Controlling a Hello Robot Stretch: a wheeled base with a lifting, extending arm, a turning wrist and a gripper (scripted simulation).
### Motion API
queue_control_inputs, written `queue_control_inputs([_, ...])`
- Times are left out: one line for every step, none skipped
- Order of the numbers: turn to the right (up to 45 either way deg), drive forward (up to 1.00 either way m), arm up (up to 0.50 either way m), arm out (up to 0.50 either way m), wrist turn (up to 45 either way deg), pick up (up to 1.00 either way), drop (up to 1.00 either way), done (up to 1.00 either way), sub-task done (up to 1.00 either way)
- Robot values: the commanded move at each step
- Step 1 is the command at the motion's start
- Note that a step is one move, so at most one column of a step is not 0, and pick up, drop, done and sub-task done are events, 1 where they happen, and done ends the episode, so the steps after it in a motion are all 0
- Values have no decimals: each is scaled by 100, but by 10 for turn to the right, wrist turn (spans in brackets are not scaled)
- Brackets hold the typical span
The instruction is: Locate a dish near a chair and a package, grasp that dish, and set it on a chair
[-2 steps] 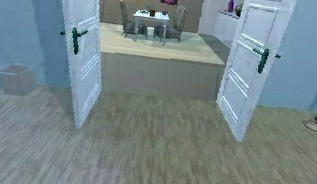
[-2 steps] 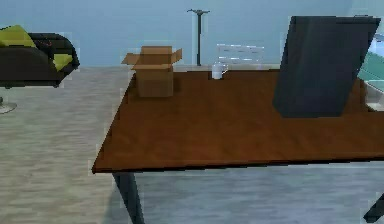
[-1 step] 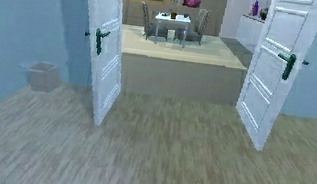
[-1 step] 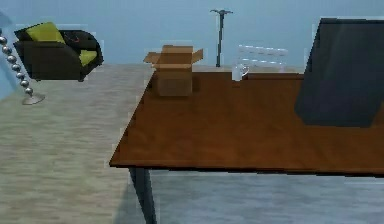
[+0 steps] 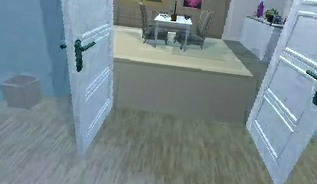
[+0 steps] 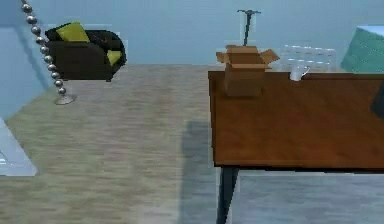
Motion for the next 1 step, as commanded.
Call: queue_control_inputs([390,0,0,0,0,0,0,0,0])
